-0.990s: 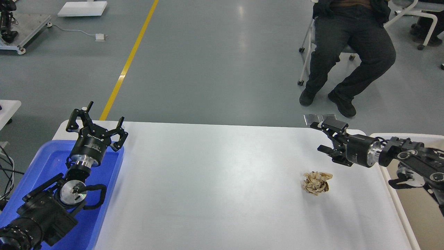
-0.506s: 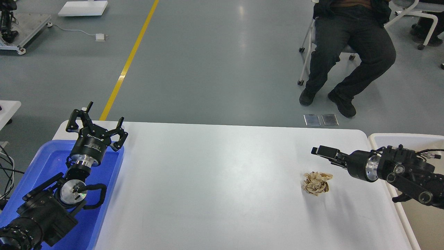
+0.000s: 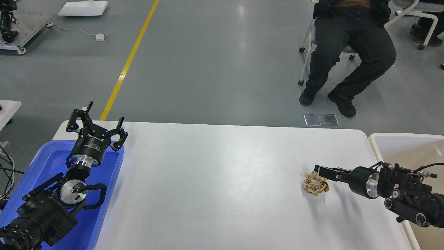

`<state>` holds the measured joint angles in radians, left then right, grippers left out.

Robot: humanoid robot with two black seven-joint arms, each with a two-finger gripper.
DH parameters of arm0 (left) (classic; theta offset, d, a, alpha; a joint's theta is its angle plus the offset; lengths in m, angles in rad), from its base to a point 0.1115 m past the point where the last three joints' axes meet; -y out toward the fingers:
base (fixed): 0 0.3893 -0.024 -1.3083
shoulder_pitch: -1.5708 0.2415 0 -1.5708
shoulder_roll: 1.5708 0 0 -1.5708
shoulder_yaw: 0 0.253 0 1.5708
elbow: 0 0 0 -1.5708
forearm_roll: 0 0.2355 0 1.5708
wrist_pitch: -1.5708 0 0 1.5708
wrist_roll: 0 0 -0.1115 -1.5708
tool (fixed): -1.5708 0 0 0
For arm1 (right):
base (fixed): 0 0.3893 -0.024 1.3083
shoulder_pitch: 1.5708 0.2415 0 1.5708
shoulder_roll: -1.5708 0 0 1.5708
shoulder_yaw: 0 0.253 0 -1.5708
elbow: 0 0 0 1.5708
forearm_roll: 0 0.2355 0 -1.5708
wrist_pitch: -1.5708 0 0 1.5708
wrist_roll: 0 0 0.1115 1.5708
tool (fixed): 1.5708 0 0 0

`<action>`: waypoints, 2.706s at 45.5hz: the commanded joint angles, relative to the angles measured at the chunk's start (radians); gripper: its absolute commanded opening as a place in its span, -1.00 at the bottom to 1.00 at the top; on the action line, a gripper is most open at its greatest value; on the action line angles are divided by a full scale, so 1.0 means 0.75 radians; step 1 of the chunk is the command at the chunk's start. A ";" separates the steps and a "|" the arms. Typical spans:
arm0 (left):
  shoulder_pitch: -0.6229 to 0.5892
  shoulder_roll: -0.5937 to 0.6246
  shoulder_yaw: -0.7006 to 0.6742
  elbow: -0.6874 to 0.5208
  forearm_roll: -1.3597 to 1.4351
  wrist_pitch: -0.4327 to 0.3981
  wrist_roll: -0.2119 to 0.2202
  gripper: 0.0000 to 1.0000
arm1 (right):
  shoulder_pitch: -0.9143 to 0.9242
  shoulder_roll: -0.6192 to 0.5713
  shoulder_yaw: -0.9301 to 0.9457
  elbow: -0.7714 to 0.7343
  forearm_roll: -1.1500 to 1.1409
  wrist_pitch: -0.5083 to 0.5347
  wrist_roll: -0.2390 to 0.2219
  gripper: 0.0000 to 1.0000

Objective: Tidy desktop
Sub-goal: 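Lower the open right gripper onto the crumpled tan paper, then close the right gripper on the crumpled tan paper, then lift the paper and carry it with the right gripper toward the white bin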

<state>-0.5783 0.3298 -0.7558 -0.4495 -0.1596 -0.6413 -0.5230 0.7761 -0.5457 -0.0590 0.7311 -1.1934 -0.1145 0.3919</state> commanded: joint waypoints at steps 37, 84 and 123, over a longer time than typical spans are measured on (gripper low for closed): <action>0.000 0.000 -0.001 0.000 0.000 0.000 0.000 1.00 | -0.045 0.120 -0.044 -0.009 0.002 -0.111 0.001 1.00; 0.000 0.000 -0.001 0.000 0.000 0.000 0.000 1.00 | -0.106 0.184 -0.046 -0.120 0.000 -0.124 0.034 -0.54; 0.000 0.000 -0.001 0.000 0.000 0.000 0.000 1.00 | 0.027 -0.088 -0.003 0.143 0.127 -0.075 0.177 -1.00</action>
<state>-0.5783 0.3298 -0.7561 -0.4494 -0.1597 -0.6413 -0.5231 0.7323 -0.4655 -0.0648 0.6768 -1.1588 -0.2013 0.4831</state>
